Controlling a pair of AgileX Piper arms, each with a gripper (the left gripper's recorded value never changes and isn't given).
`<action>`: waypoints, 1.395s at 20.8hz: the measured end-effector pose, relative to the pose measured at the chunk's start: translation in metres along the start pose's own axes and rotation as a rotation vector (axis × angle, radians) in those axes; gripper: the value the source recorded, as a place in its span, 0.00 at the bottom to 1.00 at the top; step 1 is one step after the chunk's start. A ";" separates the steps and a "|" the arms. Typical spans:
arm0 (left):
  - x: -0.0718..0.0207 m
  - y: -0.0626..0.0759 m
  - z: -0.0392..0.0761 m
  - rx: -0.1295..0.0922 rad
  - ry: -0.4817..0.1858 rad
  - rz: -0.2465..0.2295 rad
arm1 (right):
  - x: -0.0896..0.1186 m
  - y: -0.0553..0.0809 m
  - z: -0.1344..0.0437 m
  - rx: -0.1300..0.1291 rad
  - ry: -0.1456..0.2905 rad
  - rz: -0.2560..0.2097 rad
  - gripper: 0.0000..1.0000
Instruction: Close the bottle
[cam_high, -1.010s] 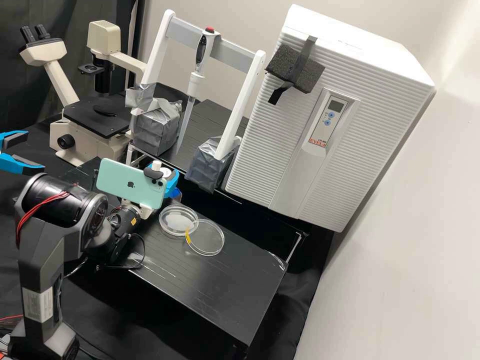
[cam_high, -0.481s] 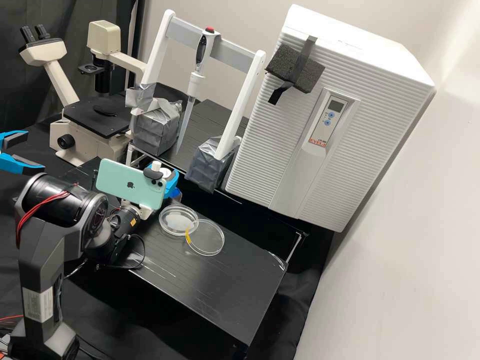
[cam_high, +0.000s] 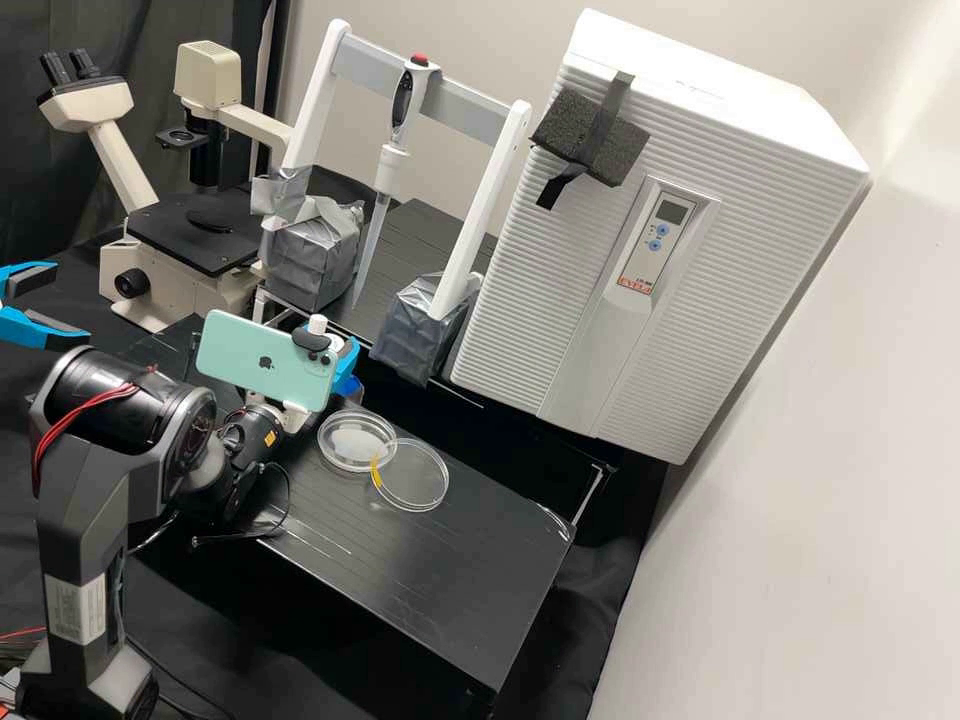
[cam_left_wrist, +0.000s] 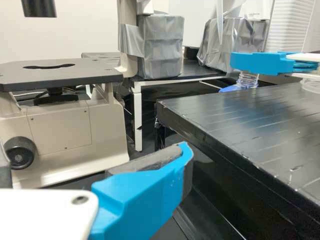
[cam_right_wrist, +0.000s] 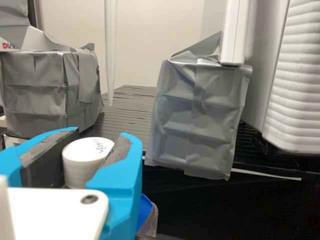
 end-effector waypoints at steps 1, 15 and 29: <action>0.0000 0.000 0.000 0.000 0.000 0.000 | 0.001 0.000 0.000 0.000 0.000 0.000 0.00; -0.0001 0.001 0.000 0.002 0.000 0.004 | -0.004 0.006 0.005 0.004 -0.014 0.004 0.00; -0.0001 0.001 0.000 0.001 0.000 0.004 | -0.012 -0.006 0.000 0.020 -0.001 -0.043 0.00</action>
